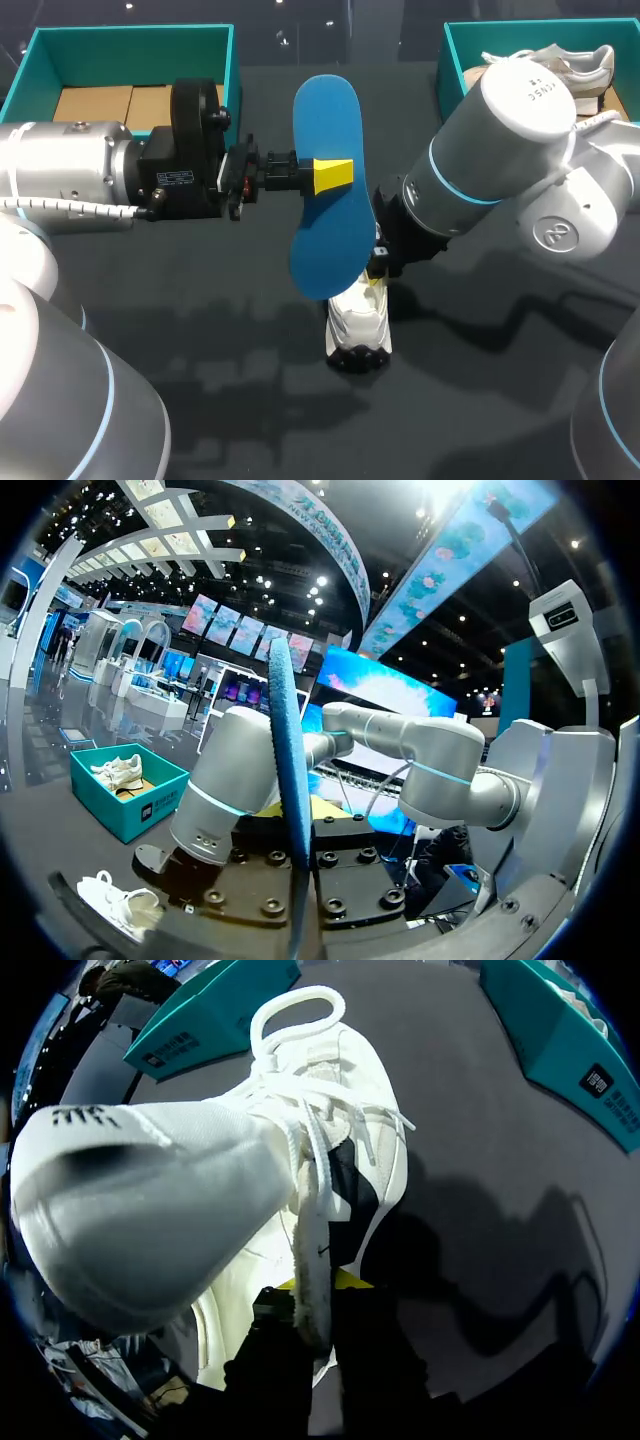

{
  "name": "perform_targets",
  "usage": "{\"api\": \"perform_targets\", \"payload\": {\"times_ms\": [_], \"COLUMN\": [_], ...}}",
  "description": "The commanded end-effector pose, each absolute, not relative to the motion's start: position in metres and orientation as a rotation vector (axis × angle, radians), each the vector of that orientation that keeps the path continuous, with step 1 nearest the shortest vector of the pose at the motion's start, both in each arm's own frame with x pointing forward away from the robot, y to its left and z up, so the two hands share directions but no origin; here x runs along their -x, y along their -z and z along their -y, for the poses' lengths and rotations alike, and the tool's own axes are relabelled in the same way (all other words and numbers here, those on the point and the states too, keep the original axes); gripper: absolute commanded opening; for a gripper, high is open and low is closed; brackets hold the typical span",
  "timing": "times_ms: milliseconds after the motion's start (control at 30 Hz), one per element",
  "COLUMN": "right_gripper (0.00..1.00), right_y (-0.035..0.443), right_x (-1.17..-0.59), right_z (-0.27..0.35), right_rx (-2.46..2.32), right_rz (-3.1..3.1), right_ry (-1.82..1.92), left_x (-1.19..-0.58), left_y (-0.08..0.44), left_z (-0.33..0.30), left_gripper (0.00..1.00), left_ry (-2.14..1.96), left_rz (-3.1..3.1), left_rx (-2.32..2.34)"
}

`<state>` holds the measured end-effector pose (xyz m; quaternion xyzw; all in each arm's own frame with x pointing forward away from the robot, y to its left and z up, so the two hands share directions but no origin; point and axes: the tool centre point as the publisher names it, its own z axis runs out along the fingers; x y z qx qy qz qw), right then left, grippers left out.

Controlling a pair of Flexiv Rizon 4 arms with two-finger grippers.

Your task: Take the shoe out of the shoebox, open the shoe tongue, remove and reinsert the insole, then place the shoe into the shoebox

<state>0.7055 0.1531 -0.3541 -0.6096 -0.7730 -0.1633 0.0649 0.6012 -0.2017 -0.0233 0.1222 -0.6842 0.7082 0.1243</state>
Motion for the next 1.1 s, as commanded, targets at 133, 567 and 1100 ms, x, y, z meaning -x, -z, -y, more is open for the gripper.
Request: {"api": "perform_targets", "payload": {"times_ms": [133,567,1100], "right_gripper": [0.00,0.00,1.00], "right_y": [0.365,0.376,0.347], "right_x": [-0.712,-0.712,-0.709], "right_z": [-0.160,-0.160,-0.149], "right_rx": [1.848,1.894,1.909], "right_rz": [2.325,2.286,2.168], "right_ry": [0.468,0.436,0.540], "left_x": [-0.600,-0.600,-0.600], "left_y": [0.024,0.024,0.024], "left_z": [0.202,0.202,0.202], "left_gripper": [0.00,0.00,0.00], "left_ry": [-2.068,-2.068,-2.068], "left_rz": [1.992,1.992,1.992], "left_rx": [-0.358,-0.358,-0.358]}}
